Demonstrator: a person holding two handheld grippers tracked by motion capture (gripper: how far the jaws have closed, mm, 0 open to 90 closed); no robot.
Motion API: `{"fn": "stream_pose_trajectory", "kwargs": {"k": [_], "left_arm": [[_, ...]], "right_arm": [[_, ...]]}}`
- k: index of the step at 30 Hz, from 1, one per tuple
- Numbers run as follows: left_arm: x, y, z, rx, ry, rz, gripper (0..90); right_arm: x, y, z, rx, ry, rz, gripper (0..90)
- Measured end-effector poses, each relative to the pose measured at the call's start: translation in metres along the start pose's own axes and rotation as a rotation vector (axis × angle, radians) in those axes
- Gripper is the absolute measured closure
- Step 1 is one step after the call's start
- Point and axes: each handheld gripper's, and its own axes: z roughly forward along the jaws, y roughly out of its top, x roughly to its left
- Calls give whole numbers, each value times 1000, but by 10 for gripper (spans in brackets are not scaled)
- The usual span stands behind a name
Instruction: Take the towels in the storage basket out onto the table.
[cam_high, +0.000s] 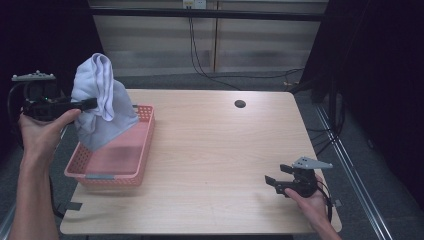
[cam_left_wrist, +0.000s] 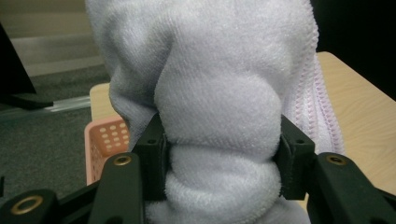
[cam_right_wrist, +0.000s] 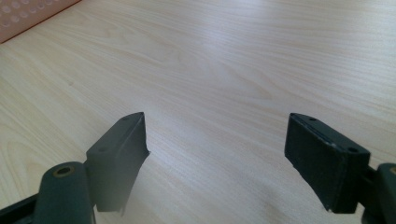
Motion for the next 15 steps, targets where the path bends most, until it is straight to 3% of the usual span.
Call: {"fn": "stream_pose_trajectory", "kwargs": {"k": [15], "left_arm": [[-35, 22, 7, -43, -51, 72, 481]], "right_arm": [[-2, 1, -2, -2, 6, 8, 201]]}}
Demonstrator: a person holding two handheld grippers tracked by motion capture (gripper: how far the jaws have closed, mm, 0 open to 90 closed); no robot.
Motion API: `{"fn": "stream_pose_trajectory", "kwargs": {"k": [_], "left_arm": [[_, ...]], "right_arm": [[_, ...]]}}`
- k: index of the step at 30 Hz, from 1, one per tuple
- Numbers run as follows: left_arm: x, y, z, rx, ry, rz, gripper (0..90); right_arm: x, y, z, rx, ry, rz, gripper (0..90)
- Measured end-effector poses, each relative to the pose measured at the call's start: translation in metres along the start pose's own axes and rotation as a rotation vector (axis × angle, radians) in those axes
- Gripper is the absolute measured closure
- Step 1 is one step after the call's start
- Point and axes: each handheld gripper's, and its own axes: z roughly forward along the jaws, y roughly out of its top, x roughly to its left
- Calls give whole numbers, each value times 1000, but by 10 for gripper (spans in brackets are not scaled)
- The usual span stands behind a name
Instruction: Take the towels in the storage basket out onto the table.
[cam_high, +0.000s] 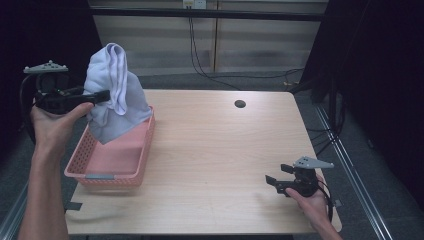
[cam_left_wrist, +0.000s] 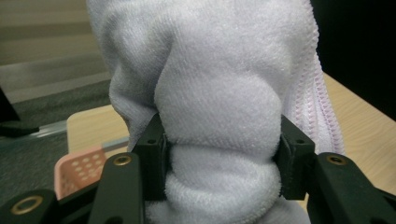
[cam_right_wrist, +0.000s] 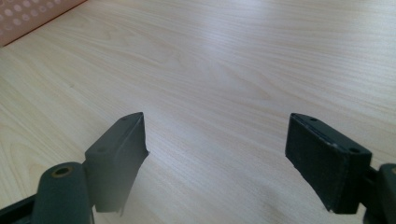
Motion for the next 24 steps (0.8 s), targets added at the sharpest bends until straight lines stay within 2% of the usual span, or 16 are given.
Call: {"fn": "stream_pose_trajectory", "kwargs": {"k": [3, 6, 7, 8, 10, 12, 15, 17, 24], "left_arm": [[-9, 6, 4, -8, -12, 12, 481], [-17, 11, 12, -13, -58, 14, 481], [-22, 13, 17, -21, -65, 22, 481], [-22, 13, 17, -21, -65, 22, 482], [-29, 14, 25, -11, -91, 26, 482], [-36, 16, 32, 2, -94, 36, 481], [-48, 16, 45, 14, -124, 55, 481], [-56, 16, 55, 26, -145, 51, 481], [-86, 9, 84, 67, -205, 89, 480]], "right_arm": [[0, 0, 0, 2, 1, 0, 201], [0, 0, 1, 1, 4, -4, 201], [0, 0, 1, 2, 4, -3, 201], [0, 0, 1, 2, 4, -3, 201], [1, 0, 1, 5, 6, -5, 201], [1, 0, 2, 9, 7, -4, 201], [1, 0, 2, 8, 9, -8, 201], [0, 0, 2, 8, 7, -7, 201], [-1, 0, 1, 6, 1, -7, 201]]}}
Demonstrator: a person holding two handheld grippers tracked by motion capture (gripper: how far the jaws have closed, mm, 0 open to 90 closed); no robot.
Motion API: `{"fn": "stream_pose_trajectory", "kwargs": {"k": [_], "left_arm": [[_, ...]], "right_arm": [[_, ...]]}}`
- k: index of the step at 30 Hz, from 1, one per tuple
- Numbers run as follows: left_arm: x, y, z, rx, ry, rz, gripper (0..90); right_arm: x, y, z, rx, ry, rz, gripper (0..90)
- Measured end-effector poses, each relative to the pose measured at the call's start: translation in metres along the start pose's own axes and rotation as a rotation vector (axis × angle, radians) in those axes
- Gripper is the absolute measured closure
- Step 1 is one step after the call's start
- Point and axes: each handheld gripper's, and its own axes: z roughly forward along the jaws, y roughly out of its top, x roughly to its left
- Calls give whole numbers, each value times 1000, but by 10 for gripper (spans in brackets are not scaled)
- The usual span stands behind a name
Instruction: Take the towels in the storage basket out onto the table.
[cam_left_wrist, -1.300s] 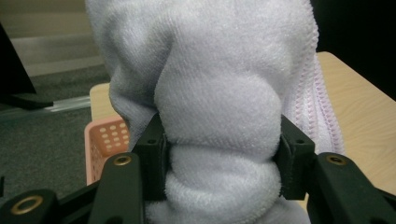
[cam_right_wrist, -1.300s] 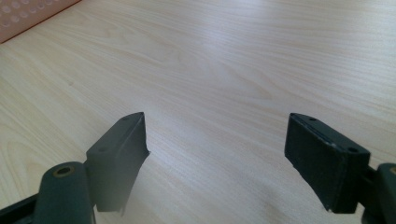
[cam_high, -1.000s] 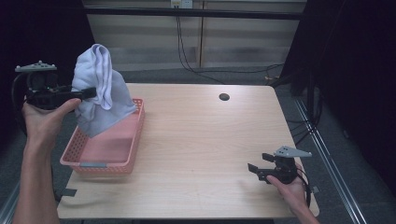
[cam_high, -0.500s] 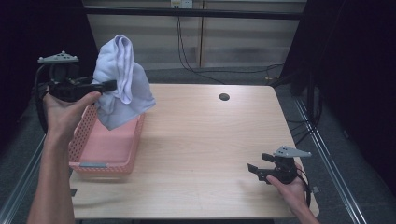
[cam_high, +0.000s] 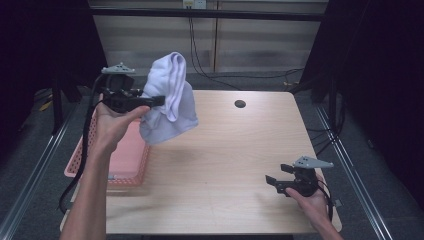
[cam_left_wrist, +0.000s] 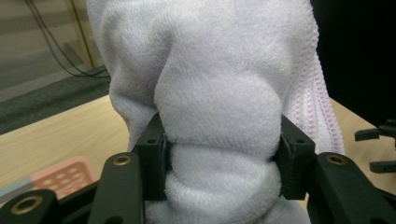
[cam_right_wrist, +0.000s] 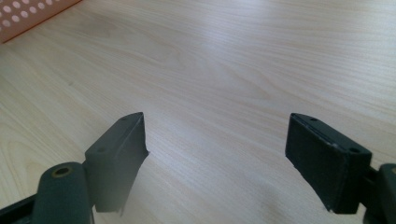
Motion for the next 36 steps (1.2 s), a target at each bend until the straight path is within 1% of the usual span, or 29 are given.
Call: {"fn": "stream_pose_trajectory", "kwargs": {"k": [1, 2, 4, 6, 9, 12, 13, 14, 15, 16, 17, 18, 21, 23, 24, 25, 26, 28, 30, 32, 33, 35, 36], "left_arm": [[-3, -1, 5, 14, -12, 8, 480], [-6, -2, 9, 26, -14, 16, 479], [-12, -5, 19, 39, -30, 15, 478], [-19, -8, 30, 54, -38, 28, 477], [-29, -15, 44, 75, -71, 43, 475], [-42, -25, 61, 96, -109, 48, 472], [-51, -32, 72, 114, -129, 60, 471], [-51, -32, 72, 114, -129, 60, 468], [-55, -35, 77, 128, -142, 63, 468], [-60, -39, 83, 140, -153, 70, 467], [-64, -44, 90, 146, -158, 71, 465], [-67, -49, 96, 163, -175, 71, 464], [-77, -64, 115, 198, -204, 76, 463], [-83, -79, 129, 207, -232, 49, 459], [-85, -84, 134, 213, -238, 38, 457], [-87, -92, 140, 222, -236, 41, 455], [-90, -99, 145, 235, -228, 59, 452], [-95, -113, 158, 262, -239, 51, 443], [-99, -125, 171, 324, -239, 96, 425], [-102, -134, 177, 321, -218, 99, 395], [-103, -135, 178, 310, -223, 100, 380], [-106, -138, 178, 295, -206, 124, 352], [-105, -138, 178, 297, -215, 144, 324]], "right_arm": [[0, 0, 0, -2, 1, 0, 201], [-1, 0, -1, -1, 0, 3, 201], [-1, -1, -2, -4, -5, 1, 201], [-2, -1, -2, -8, -5, 0, 201], [-3, -1, -3, -7, -7, 2, 201], [-3, -1, -2, -3, -6, 2, 201], [-2, -1, -2, -3, -5, 1, 202], [-2, -1, -2, -3, -5, 1, 202], [-2, -1, -2, -1, -5, 1, 201], [-2, -1, -2, -1, -4, -1, 201], [-2, -1, -2, -2, -4, 0, 201], [-2, -1, -2, -2, -5, 2, 201], [-2, -1, -2, -3, -3, -2, 201], [-2, -2, -2, 0, -2, 1, 201], [-2, -2, -2, -1, 0, 3, 201], [-3, -2, -2, -1, 3, 9, 202], [-3, -2, -2, 0, 5, 13, 201], [-3, -1, 0, 1, 8, 8, 202], [-3, -1, 0, 0, 9, 4, 204], [-2, -1, 0, 2, 9, 5, 204], [-2, -1, 0, 3, 10, 4, 204], [-1, -2, 0, 8, 10, -2, 205], [-1, -2, 1, 9, 12, -6, 205]]}}
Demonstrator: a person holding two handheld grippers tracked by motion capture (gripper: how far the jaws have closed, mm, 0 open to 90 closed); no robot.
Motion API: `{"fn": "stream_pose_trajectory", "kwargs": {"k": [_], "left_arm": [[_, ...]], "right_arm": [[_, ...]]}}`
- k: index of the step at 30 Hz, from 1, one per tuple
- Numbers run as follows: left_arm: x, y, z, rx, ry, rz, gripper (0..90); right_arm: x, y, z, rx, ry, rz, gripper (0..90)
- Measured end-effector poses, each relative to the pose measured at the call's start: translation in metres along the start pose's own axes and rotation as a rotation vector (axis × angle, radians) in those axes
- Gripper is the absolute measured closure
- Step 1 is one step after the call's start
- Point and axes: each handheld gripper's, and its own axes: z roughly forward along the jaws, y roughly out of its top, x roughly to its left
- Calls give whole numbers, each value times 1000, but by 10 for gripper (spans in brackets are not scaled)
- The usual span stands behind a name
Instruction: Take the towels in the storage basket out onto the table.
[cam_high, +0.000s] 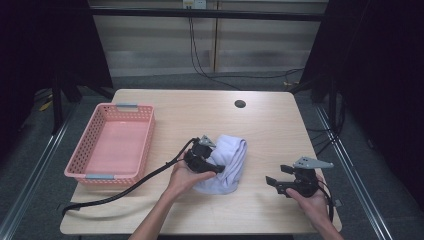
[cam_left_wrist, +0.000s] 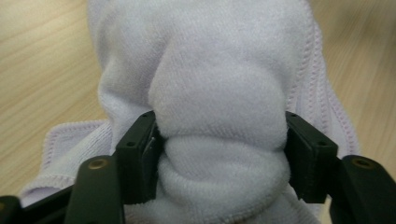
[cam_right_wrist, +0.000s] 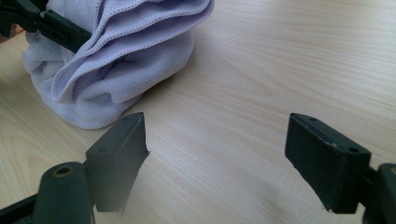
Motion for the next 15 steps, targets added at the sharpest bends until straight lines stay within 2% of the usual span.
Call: {"fn": "stream_pose_trajectory", "kwargs": {"k": [1, 4, 6, 7, 8, 9, 10, 11, 12, 14, 15], "left_arm": [[1, 0, -2, 2, -4, 12, 292], [3, 3, -9, -2, -42, -4, 216], [3, 5, -16, -34, -52, -16, 155], [2, 6, -21, -50, -52, -19, 165], [3, 7, -27, -71, -63, -13, 162], [4, 6, -33, -105, -93, -23, 158], [6, 6, -40, -124, -93, -43, 173], [5, 5, -45, -133, -64, -42, 169], [4, 4, -49, -146, -60, -35, 148], [2, -1, -59, -153, -60, -27, 238], [-2, -4, -64, -139, -24, -30, 253]], "right_arm": [[1, 0, 1, 4, 4, 2, 205], [2, 0, 2, 1, 7, -2, 204], [3, 0, 2, 5, 5, -6, 204], [3, 1, 2, 7, 8, -13, 209], [4, 1, 2, 15, 18, -15, 221], [4, 1, 2, 16, 21, -16, 222], [5, 2, 2, 13, 29, -21, 222], [7, 3, 2, 14, 30, -23, 221], [8, 4, 2, 10, 30, -24, 222], [9, 7, 2, 7, 37, -28, 222], [10, 9, 2, 7, 39, -35, 222]]}}
